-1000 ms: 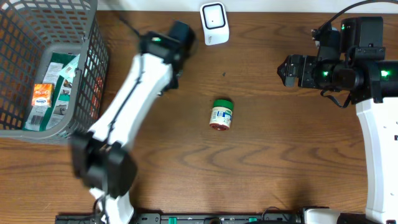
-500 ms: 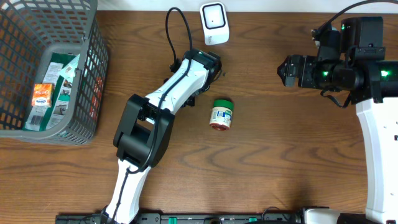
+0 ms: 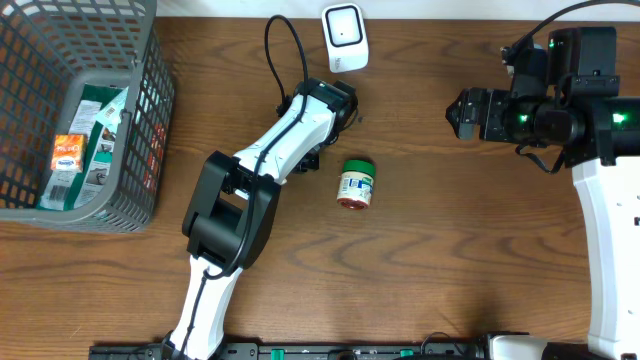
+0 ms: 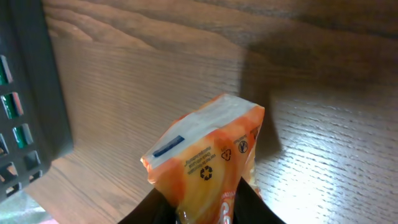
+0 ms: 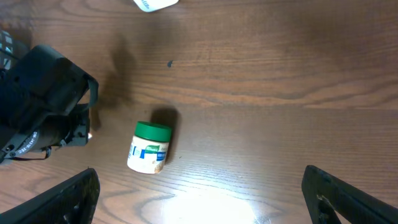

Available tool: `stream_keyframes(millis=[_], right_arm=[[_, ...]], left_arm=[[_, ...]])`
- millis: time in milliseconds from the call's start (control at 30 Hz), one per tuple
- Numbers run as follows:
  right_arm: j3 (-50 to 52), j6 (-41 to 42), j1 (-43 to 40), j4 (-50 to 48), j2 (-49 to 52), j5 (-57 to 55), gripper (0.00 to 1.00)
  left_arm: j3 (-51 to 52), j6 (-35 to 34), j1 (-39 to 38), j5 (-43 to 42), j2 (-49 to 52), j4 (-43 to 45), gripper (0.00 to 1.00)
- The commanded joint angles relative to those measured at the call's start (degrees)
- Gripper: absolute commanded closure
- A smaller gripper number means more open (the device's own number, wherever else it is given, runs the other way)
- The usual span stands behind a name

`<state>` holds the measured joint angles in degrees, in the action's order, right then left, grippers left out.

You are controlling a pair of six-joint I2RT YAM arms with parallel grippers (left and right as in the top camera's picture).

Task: Scan the item barcode
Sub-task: 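Carry the tissue pack toward the table left of the jar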

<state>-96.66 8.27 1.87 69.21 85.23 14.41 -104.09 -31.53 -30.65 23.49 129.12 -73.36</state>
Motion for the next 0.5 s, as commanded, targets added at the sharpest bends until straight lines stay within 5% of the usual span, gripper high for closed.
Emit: stream_keyframes(millis=[0, 167, 467], right_arm=[[-1.09, -0.83, 0.04, 0.02, 0.28, 0.48, 0.01], [-1.09, -0.85, 0.04, 0.02, 0.28, 0.48, 0.01], [-1.09, -0.85, 0.04, 0.02, 0.28, 0.48, 0.01]], left_arm=[[-0.61, -0.48, -0.02, -0.66, 0.11, -0.04, 0.70], [-0.61, -0.48, -0.02, -1.92, 0.11, 0.00, 0.61], [-0.74, 1.07, 0.13, -1.79, 0.09, 0.13, 0.60]])
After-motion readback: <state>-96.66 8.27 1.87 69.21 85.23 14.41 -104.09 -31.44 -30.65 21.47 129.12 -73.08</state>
